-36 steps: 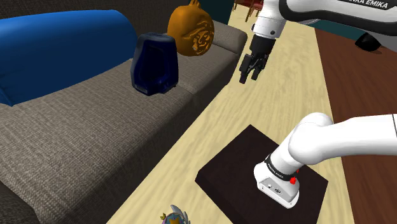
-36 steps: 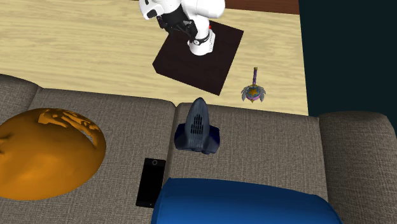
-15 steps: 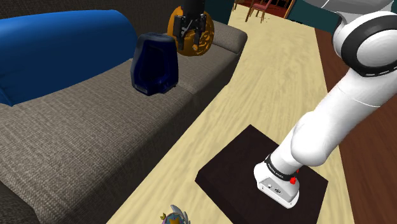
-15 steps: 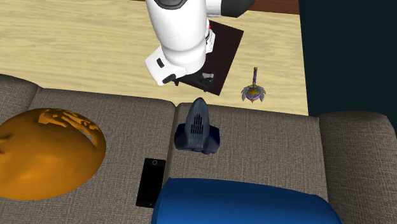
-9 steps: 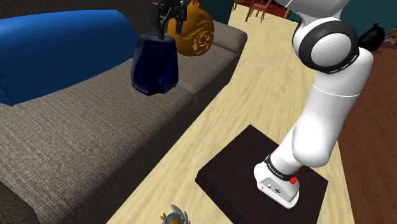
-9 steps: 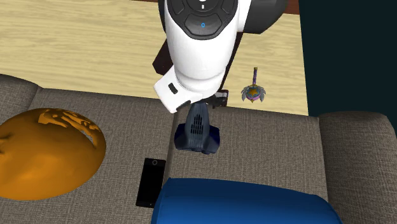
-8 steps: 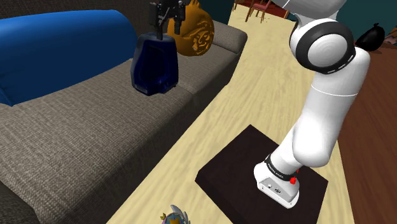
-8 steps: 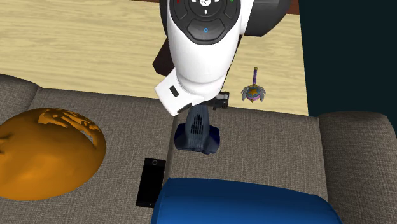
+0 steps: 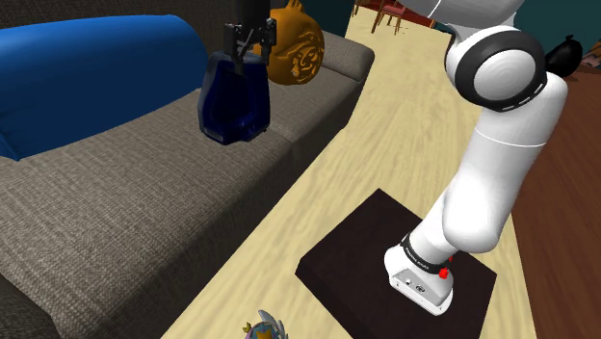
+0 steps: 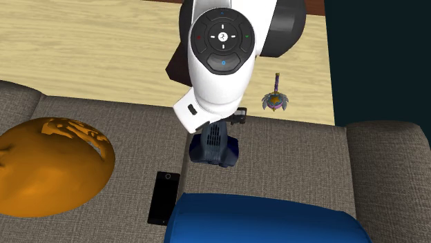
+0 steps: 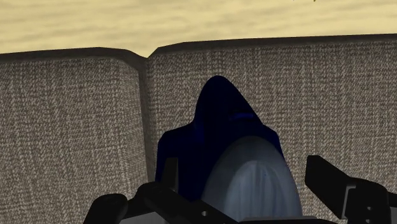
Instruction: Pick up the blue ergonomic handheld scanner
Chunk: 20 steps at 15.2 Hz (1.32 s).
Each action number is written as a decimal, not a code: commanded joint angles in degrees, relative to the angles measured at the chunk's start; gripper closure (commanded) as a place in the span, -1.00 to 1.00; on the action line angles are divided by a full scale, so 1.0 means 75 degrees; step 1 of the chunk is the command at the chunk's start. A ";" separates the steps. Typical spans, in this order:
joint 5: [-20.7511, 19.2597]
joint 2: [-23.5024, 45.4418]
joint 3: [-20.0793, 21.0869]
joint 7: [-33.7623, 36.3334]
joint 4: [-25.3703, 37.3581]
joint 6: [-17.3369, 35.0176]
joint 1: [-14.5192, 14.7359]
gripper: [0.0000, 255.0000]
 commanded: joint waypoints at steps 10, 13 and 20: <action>0.0006 -0.0026 0.0000 0.0001 -0.0083 0.0061 -0.0005 1.00; -0.0039 0.0153 0.0007 0.0010 0.0497 -0.0344 0.0044 1.00; -0.0212 0.0813 0.0017 0.0031 0.2270 -0.1466 0.0241 1.00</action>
